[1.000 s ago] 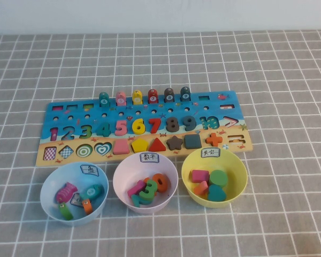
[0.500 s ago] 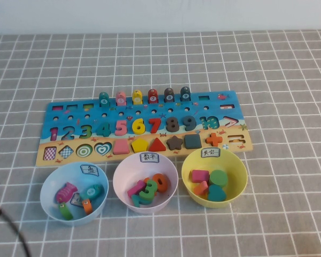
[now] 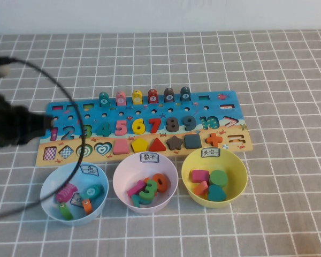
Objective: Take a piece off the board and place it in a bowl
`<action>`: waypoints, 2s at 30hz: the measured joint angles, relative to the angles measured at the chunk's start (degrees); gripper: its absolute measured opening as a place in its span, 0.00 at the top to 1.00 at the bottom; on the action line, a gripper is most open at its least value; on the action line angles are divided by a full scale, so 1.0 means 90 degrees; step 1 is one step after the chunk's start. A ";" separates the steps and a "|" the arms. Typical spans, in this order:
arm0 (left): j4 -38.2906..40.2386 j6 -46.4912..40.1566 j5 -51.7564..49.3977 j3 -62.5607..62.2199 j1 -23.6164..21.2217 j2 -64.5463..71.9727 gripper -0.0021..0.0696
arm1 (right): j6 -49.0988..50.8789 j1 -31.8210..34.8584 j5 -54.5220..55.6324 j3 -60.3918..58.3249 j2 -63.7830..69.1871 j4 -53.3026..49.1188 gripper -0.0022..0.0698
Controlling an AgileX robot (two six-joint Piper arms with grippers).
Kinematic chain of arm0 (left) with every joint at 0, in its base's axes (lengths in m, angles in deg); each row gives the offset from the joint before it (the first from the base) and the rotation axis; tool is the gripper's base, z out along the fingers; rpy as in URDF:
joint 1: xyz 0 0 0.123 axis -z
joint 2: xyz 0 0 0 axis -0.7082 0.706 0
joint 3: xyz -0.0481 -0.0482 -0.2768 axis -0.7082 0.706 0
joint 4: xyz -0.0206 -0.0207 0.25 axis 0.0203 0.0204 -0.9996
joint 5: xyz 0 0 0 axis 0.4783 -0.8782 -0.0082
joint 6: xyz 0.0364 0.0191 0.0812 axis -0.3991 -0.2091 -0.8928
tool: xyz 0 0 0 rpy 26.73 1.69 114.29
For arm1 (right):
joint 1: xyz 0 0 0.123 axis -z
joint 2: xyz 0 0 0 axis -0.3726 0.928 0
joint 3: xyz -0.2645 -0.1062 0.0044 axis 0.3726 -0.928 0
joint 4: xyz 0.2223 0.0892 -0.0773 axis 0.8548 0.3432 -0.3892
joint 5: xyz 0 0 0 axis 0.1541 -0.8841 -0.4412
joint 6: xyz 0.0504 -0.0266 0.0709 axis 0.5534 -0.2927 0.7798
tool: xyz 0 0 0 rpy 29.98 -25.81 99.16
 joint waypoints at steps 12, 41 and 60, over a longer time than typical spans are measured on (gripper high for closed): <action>-0.0128 -0.0146 -0.1198 -0.3240 0.0082 0.3049 0.98 | 0.0000 0.0000 0.0000 0.0000 0.0000 0.0000 0.99; -0.1071 0.0979 -0.2858 -0.7767 0.0796 0.6585 0.54 | 0.0000 0.0000 0.0011 0.0000 0.0000 0.0000 0.99; -0.1650 0.1490 -0.2501 -0.7790 0.0796 0.6787 0.41 | 0.0000 0.0000 0.0011 0.0000 0.0000 0.0000 0.99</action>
